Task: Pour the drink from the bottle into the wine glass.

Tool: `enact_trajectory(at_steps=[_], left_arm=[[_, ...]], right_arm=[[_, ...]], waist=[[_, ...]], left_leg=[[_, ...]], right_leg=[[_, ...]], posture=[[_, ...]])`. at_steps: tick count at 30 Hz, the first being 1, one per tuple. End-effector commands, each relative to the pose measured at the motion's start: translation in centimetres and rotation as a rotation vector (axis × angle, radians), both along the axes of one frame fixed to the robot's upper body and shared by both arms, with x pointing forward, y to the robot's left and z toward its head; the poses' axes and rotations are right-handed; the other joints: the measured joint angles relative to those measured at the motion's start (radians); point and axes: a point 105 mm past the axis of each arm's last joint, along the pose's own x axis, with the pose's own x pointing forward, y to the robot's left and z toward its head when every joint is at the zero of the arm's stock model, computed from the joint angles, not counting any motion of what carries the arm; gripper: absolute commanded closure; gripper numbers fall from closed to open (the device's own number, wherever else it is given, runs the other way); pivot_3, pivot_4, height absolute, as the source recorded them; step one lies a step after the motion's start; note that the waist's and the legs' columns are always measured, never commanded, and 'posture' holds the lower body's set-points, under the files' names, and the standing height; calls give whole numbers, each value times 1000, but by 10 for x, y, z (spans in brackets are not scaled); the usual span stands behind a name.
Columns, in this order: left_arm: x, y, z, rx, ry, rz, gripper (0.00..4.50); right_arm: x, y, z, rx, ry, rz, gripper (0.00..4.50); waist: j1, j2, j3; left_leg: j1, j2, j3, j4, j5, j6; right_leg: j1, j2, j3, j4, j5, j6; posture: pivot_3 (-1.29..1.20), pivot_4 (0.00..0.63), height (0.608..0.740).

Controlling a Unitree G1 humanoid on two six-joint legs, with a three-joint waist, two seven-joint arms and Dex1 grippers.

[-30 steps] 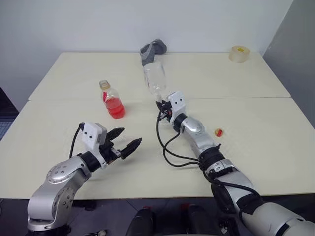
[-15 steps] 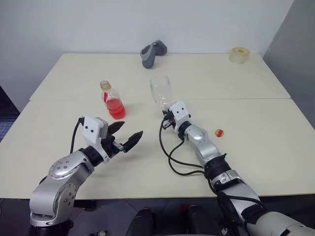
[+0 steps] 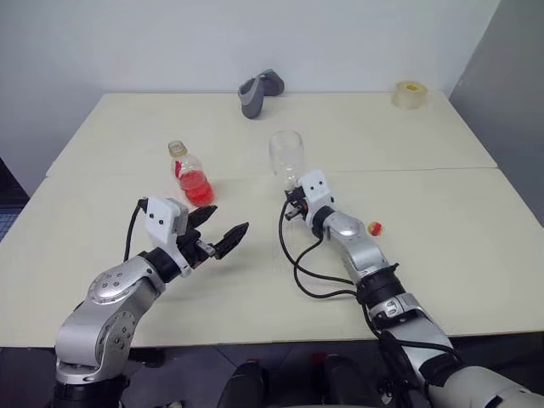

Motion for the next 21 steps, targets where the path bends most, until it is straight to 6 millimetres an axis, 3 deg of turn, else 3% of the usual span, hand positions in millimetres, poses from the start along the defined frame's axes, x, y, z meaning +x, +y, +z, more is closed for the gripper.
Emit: enact_trajectory(at_steps=[1, 5, 11, 16, 20, 21], left_arm=[[3, 3, 10, 16, -52, 2, 0], [8, 9, 12, 10, -59, 36, 0], [6, 7, 12, 12, -58, 31, 0], [9, 9, 13, 17, -67, 35, 0], [11, 6, 13, 12, -68, 30, 0], [11, 6, 13, 11, -69, 27, 0]], right_arm=[[3, 20, 29, 113, -109, 19, 4397], [6, 23, 28, 182, -110, -7, 4397], [-1, 32, 2, 82, -93, 21, 4397], [-4, 28, -11, -21, -130, 23, 4397], [-3, 22, -15, -3, -115, 3, 4397], [-3, 20, -15, 7, -113, 0, 4047]], waist=[[-6, 0, 0], [-9, 0, 0], [-11, 0, 0], [-13, 0, 0], [-13, 0, 0], [-13, 0, 0]], left_leg=[[0, 0, 0, 0, 0, 0], [-1, 1, 0, -1, 0, 0], [0, 1, 0, 0, 0, 0], [0, 1, 0, 0, 0, 0], [0, 1, 0, -1, 0, -1], [0, 1, 0, -1, 0, -1]], right_leg=[[0, 0, 0, 0, 0, 0], [0, 1, 0, 0, 0, 0], [0, 0, 0, 0, 0, 0], [0, 0, 0, 0, 0, 0], [0, 0, 0, 0, 0, 0], [0, 0, 0, 0, 0, 0]], posture=[[0, 150, 740], [0, 150, 740], [0, 150, 740], [0, 150, 740], [0, 150, 740], [0, 150, 740]])
